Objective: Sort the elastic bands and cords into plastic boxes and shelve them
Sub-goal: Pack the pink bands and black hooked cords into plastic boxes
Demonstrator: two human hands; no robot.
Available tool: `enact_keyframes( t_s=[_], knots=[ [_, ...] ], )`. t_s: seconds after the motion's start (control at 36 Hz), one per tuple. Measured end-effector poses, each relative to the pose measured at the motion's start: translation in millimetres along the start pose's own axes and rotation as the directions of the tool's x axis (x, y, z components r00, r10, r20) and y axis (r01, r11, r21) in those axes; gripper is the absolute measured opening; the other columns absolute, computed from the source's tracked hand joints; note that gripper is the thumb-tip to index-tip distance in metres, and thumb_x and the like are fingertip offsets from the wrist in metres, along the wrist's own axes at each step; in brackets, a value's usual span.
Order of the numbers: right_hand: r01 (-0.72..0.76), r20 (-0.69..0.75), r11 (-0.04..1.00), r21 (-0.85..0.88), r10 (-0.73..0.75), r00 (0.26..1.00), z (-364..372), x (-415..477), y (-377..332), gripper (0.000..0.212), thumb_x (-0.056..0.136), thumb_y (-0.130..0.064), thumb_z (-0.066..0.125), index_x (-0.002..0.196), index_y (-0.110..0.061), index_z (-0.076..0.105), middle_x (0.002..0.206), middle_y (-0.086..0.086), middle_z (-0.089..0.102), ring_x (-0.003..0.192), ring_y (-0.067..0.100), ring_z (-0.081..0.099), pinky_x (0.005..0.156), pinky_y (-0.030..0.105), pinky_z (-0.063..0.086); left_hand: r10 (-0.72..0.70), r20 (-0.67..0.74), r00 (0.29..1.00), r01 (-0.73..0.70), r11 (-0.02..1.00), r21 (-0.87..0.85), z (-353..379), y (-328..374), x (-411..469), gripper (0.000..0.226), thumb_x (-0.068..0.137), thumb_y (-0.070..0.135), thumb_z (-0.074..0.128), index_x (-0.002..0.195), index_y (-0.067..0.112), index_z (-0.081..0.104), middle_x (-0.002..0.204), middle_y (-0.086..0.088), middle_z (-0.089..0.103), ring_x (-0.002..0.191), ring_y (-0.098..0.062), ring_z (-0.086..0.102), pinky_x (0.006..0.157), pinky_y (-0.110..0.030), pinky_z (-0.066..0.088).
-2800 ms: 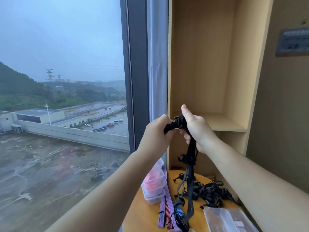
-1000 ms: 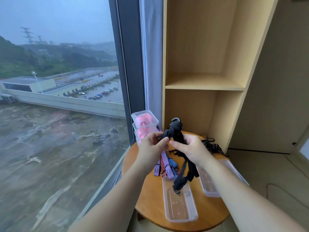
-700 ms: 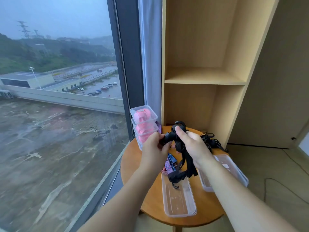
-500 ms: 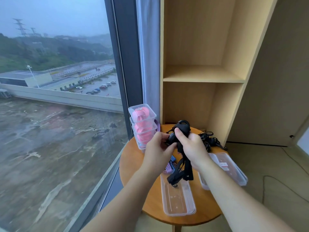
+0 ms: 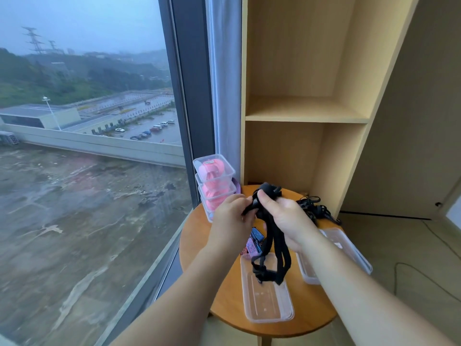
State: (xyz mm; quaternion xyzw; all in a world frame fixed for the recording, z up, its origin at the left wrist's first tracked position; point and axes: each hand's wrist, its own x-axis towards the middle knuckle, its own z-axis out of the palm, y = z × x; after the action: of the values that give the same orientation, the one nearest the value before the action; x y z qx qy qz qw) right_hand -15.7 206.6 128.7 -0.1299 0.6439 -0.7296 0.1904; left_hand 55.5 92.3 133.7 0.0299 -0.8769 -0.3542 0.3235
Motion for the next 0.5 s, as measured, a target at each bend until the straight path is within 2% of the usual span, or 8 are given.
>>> enact_keyframes(
  t_s=[0.06,0.14,0.19,0.25,0.31,0.36,0.44,0.5],
  knots=[
    [-0.056,-0.038,0.996,0.075,0.058,0.998,0,-1,-4,0.044,0.085,-0.054,0.064,0.091,-0.01,0.071,0.068,-0.003,0.072,0.057,0.007,0.068,0.046,0.017,0.048,0.089,-0.018,0.996,-0.088,0.995,0.056,1,0,-3,0.014,0.09,0.006,0.067,0.1,-0.001,0.074,0.1,-0.01,0.068,0.08,0.008,0.036,0.065,0.006,0.029],
    [-0.07,-0.121,0.997,0.022,0.072,0.99,-1,1,-7,0.047,0.088,-0.057,0.06,0.089,-0.011,0.07,0.061,-0.006,0.069,0.049,0.005,0.064,0.043,0.016,0.045,0.181,-0.046,0.982,-0.176,0.98,0.097,4,-1,-6,0.013,0.082,0.0,0.074,0.096,-0.002,0.075,0.095,-0.011,0.069,0.077,0.006,0.038,0.068,0.01,0.026],
    [-0.026,-0.103,0.999,0.031,0.03,0.994,-2,3,-7,0.041,0.093,-0.05,0.057,0.085,-0.011,0.068,0.059,-0.007,0.066,0.048,0.005,0.06,0.043,0.015,0.043,0.093,-0.028,0.995,-0.093,0.996,0.002,5,-2,-5,0.017,0.083,0.004,0.075,0.1,0.004,0.075,0.097,-0.004,0.069,0.065,0.003,0.047,0.068,0.006,0.032],
    [0.005,-0.064,0.998,0.061,-0.001,0.998,-5,3,-7,0.038,0.096,-0.045,0.055,0.081,-0.011,0.065,0.055,-0.006,0.062,0.044,0.006,0.055,0.042,0.015,0.04,-0.12,0.078,0.99,0.134,0.969,-0.208,6,-5,-3,0.022,0.087,0.012,0.071,0.109,0.012,0.071,0.097,0.002,0.069,0.072,0.007,0.058,0.069,-0.001,0.04],
    [0.02,-0.033,0.998,0.06,-0.018,0.999,-9,2,-7,0.037,0.096,-0.044,0.054,0.082,-0.012,0.065,0.057,-0.004,0.061,0.044,0.007,0.053,0.041,0.018,0.039,-0.292,0.238,0.926,0.372,0.814,-0.447,8,-10,-1,0.022,0.091,0.02,0.067,0.113,0.016,0.067,0.097,-0.002,0.071,0.082,-0.005,0.068,0.074,-0.011,0.05],
    [0.033,0.012,0.999,0.036,-0.033,0.999,-11,2,-6,0.036,0.097,-0.043,0.053,0.085,-0.011,0.065,0.061,-0.004,0.064,0.048,0.005,0.055,0.044,0.018,0.04,-0.379,0.379,0.844,0.535,0.64,-0.551,8,-14,-1,0.014,0.094,0.024,0.063,0.105,0.016,0.068,0.09,-0.007,0.072,0.076,-0.016,0.07,0.074,-0.021,0.056],
    [0.034,0.071,0.999,0.021,-0.035,0.997,-12,0,-4,0.035,0.097,-0.043,0.052,0.085,-0.011,0.061,0.059,-0.006,0.063,0.049,0.005,0.057,0.044,0.017,0.041,-0.384,0.493,0.781,0.625,0.451,-0.638,9,-19,-4,0.011,0.093,0.018,0.064,0.093,0.009,0.07,0.075,-0.007,0.069,0.069,-0.016,0.068,0.068,-0.023,0.056],
    [0.011,0.086,0.999,0.045,-0.015,0.996,-11,-2,-3,0.037,0.094,-0.045,0.054,0.085,-0.011,0.062,0.059,-0.005,0.062,0.047,0.007,0.056,0.044,0.018,0.042,-0.373,0.506,0.778,0.626,0.394,-0.673,10,-22,-6,0.008,0.09,0.014,0.066,0.088,0.008,0.07,0.073,-0.005,0.069,0.069,-0.016,0.069,0.067,-0.021,0.055]
  ],
)
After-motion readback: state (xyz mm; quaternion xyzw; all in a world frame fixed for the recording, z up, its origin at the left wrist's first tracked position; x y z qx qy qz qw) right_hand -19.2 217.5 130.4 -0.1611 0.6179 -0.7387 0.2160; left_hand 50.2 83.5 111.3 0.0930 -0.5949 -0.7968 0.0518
